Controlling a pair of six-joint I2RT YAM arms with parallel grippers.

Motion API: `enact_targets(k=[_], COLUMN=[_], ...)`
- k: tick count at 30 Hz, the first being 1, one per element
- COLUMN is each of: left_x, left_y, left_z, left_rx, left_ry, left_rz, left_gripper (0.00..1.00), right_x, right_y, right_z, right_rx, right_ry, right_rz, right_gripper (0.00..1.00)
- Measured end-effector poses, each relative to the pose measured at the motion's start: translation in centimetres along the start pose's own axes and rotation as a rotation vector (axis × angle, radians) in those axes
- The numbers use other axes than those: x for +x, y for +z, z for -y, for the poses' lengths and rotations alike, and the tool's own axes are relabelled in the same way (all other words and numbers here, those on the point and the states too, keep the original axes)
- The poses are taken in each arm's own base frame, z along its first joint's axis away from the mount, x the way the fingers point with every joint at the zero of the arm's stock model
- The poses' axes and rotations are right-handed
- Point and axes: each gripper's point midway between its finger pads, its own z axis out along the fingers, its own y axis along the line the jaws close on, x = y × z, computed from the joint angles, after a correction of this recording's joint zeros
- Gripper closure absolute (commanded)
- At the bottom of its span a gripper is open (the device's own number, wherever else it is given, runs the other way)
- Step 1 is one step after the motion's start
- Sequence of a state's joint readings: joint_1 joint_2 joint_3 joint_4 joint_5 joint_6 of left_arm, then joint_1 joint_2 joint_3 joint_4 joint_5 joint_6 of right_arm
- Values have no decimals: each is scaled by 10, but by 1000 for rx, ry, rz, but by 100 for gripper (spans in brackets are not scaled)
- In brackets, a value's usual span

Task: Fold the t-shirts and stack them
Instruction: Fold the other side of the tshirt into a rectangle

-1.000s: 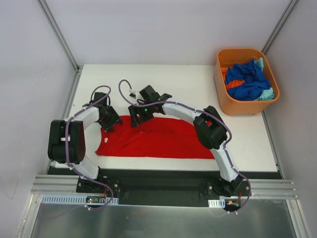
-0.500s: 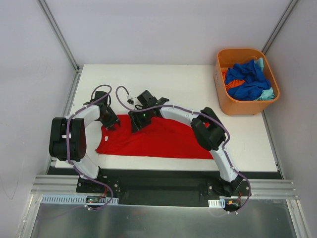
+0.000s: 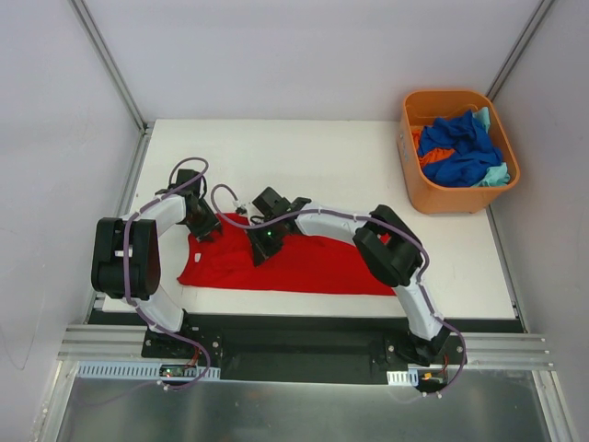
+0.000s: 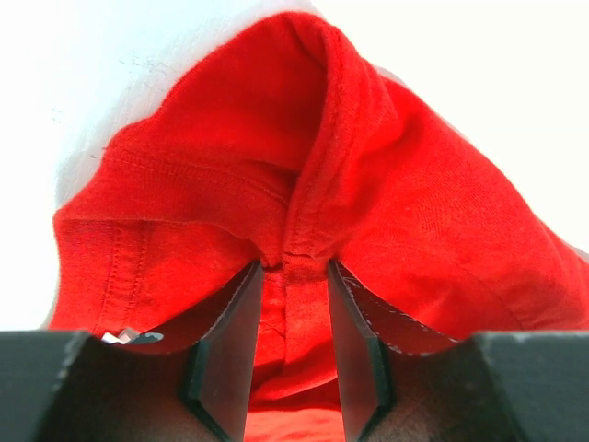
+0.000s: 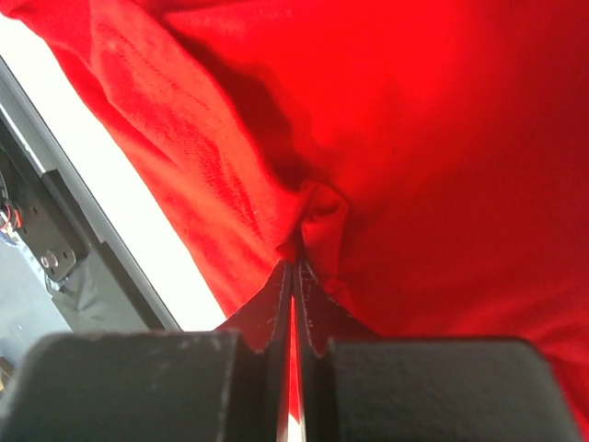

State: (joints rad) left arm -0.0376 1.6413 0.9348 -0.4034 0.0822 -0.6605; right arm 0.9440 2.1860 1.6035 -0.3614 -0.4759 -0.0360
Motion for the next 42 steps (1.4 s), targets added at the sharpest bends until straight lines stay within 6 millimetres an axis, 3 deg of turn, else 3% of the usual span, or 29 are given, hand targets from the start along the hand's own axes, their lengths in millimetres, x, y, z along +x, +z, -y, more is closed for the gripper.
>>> enact_targets(k=[10, 12, 14, 17, 20, 24, 26, 29, 31, 33, 36, 39, 42], left_x=[-2, -2, -2, -3, -3, -4, -5, -7, -8, -9, -11, -14, -15], left_y=[0, 0, 0, -1, -3, -9, -13, -18, -20, -21, -22, -20, -16], left_z=[-3, -4, -4, -6, -7, -7, -6, -4, -3, -2, 0, 2, 2], left_rx=[-14, -17, -20, -29, -37, -34, -29, -18, -14, -11, -9, -9, -16], left_ry=[15, 17, 18, 22, 26, 34, 38, 44, 45, 46, 46, 46, 45], left_rz=[9, 10, 11, 15, 18, 26, 33, 47, 52, 55, 58, 57, 48], left_gripper=[69, 69, 70, 70, 69, 68, 67, 67, 67, 67, 67, 68, 67], right_x=[16, 22, 29, 42, 46, 41, 35, 14, -10, -39, -67, -68, -54], right_y=[-24, -28, -31, -33, -37, -48, -54, -62, -65, -62, -45, -20, 4], right_z=[-17, -26, -35, -44, -42, -35, -33, -38, -47, -56, -58, -47, -34], right_rx=[33, 40, 47, 60, 93, 148, 173, 184, 172, 151, 132, 125, 117], right_ry=[-49, -72, -89, -100, -82, -69, -71, -79, -107, -147, -192, -206, -200], right_rz=[21, 25, 23, 8, 12, 44, 64, 102, 145, 194, 225, 189, 126], right_gripper=[91, 75, 44, 31, 25, 13, 0, 3, 3, 3, 3, 3, 3])
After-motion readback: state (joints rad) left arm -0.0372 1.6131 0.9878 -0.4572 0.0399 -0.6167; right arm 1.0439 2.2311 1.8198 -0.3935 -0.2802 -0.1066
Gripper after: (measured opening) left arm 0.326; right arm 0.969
